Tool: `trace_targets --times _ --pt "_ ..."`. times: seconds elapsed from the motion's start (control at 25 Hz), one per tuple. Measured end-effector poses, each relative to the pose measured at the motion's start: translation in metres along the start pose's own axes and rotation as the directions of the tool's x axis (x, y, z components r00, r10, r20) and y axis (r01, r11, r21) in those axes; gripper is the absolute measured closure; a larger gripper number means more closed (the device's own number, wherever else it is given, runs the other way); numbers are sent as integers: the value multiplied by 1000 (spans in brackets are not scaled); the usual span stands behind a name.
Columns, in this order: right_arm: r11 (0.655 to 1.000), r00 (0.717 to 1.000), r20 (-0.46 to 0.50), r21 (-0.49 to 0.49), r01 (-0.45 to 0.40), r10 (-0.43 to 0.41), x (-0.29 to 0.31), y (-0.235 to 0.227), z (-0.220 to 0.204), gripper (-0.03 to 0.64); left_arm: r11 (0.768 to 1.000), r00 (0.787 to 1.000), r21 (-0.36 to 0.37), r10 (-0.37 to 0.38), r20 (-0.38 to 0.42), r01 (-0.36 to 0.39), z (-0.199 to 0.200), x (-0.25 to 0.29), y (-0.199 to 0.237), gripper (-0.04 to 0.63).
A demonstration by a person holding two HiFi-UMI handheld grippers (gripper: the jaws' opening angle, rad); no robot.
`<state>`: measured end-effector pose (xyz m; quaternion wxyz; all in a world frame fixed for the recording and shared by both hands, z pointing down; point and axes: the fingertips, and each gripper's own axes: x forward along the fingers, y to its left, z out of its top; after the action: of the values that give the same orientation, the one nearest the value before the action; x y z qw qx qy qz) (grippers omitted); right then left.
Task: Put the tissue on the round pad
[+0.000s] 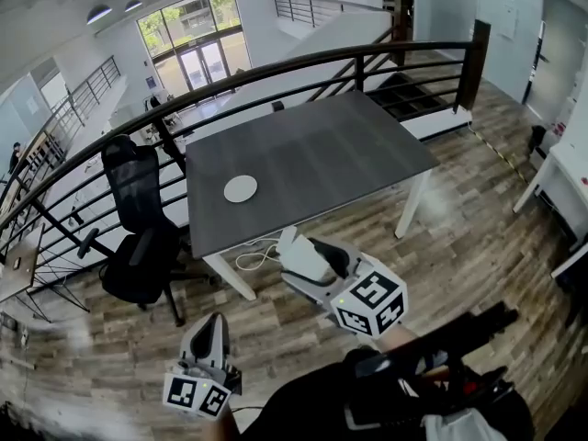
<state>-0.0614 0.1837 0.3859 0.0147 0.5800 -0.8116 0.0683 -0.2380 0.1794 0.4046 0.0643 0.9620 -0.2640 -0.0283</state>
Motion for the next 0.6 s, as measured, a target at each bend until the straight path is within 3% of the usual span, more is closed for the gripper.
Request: trace_targets --times 0.36,0.6 --pt "1000 1000 -18 2 1 -1 16 10 -6 291 1000 999 -13 -29 -17 28 -8 -5 19 591" --pt "999 999 -1 -2 -32 32 44 -9 0 291 1000 1000 5 5 -11 -5 0 15 32 591"
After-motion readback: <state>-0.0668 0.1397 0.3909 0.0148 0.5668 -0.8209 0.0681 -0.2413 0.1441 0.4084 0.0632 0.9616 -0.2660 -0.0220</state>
